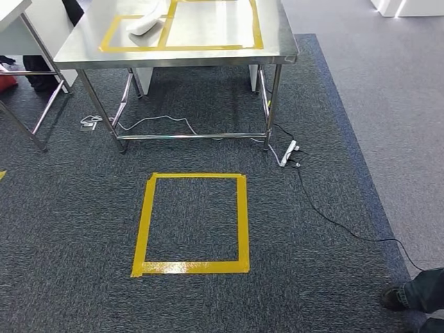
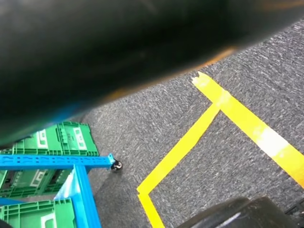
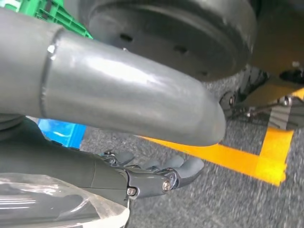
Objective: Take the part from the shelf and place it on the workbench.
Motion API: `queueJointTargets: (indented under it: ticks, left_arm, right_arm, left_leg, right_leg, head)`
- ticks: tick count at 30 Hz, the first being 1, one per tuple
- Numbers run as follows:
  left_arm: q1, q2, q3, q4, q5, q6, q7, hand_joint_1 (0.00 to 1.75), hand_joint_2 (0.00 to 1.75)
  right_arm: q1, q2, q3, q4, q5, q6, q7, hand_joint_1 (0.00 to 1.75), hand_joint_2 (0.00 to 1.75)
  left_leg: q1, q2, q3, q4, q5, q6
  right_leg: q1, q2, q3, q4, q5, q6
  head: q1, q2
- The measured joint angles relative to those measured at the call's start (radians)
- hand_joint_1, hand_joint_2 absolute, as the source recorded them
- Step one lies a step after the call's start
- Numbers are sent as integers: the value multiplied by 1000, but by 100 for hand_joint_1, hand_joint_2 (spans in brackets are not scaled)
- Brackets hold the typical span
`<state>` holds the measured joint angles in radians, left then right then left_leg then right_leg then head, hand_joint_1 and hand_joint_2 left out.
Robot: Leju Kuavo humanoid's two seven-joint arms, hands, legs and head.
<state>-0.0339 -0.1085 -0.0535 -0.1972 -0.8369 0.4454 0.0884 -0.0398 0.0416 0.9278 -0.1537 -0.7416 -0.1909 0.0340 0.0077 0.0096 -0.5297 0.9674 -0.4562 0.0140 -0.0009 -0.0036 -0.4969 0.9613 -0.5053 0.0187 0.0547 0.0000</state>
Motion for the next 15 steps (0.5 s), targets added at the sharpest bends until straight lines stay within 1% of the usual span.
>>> queueJointTargets:
  ticks: [3,5,10,15]
  left_arm:
    - [0,-1,-1,0,-4,-1,1,0,0]
    - [0,-1,-1,0,-7,0,1,0,0]
    - [1,-1,-5,0,-9,0,1,0,0]
    - [1,-1,-6,0,-11,-1,1,0,0]
  right_arm:
    - [0,0,0,0,0,0,0,0,0]
    - [0,0,0,0,0,-1,0,0,0]
    - [1,0,0,0,2,-5,0,0,0]
    - [1,0,2,0,10,-15,1,0,0]
  left_leg:
    - [2,0,-2,-1,0,-14]
    - [2,0,-3,-1,0,-19]
    - [2,0,-4,1,1,-21]
    - [1,0,-10,8,0,-18]
  right_leg:
    - [2,-1,-9,4,-1,-4]
    - [2,-1,-11,5,-2,-6]
    - [1,-1,-10,6,0,-6]
    - [0,-1,-6,6,3,-4]
  head:
    - [0,0]
    - [0,0]
    - [1,0]
    - [0,0]
